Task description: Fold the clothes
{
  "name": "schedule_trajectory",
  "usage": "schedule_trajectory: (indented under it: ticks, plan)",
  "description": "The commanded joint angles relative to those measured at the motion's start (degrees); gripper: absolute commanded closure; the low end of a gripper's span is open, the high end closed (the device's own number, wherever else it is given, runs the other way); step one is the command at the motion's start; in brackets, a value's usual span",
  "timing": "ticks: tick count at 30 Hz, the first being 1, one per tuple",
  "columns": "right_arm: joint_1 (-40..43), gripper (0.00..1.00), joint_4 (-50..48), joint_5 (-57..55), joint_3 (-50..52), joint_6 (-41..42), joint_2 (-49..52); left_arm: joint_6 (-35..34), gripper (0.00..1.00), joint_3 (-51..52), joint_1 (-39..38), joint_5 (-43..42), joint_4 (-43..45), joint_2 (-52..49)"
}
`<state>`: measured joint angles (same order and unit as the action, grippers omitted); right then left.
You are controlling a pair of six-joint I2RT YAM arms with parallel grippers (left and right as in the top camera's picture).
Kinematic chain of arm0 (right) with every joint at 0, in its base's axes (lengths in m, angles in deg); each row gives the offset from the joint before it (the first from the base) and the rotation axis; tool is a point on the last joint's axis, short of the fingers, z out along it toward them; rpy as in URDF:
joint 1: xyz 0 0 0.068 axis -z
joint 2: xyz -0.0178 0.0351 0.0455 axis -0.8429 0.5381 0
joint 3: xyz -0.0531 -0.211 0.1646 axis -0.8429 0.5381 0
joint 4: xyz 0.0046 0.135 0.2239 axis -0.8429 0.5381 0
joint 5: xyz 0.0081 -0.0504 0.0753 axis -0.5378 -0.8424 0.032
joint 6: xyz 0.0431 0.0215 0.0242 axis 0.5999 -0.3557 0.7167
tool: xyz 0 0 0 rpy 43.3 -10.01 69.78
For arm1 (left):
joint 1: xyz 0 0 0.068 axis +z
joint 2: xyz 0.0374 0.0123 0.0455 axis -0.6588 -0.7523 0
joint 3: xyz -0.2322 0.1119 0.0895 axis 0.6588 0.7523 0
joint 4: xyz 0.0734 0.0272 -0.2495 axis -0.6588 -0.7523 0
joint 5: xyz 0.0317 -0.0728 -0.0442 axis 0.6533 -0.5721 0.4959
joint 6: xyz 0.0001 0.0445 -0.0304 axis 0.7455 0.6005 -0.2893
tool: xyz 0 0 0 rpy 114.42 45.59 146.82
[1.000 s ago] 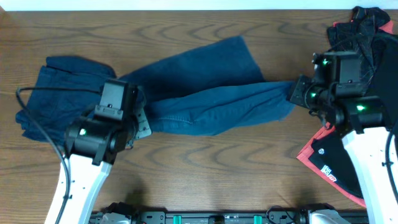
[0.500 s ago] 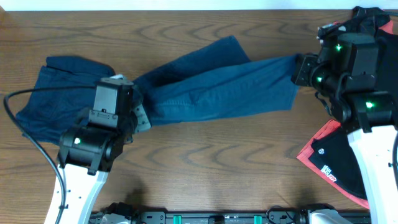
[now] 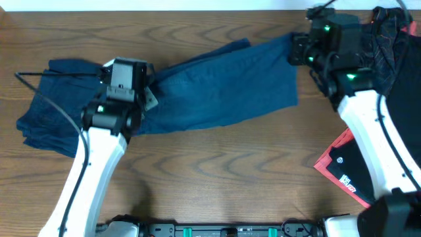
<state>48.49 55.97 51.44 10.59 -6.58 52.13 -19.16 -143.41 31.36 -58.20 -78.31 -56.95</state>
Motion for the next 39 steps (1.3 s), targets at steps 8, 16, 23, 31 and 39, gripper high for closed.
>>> schedule_trajectory:
  ticks: [8, 16, 23, 31, 39]
  plan:
    - [-1.79, 0.99, -15.76, -1.46, -1.16, -1.36, 12.96, -8.66, 0.93, -0.42, 8.07, 3.61, 11.04, -12.07]
    - [-3.56, 0.99, -22.51, -1.36, -1.16, -1.36, 21.77, -8.68, 0.78, -0.42, 8.35, 3.63, 17.14, -19.52]
    - [-4.35, 0.23, -24.46, -1.4, -1.18, -1.36, 23.63, -8.63, 0.2, -0.42, 10.25, 3.63, 20.76, -20.02]
    - [-2.19, 0.01, -20.59, -1.22, -1.2, -1.07, 19.76, -2.21, 0.2, -0.42, 12.57, -6.54, 18.45, -15.06]
    - [-0.87, 0.01, -0.59, -1.62, -1.16, 0.26, 18.29, 0.68, 0.21, -0.39, 12.52, -11.06, 9.2, -15.39]
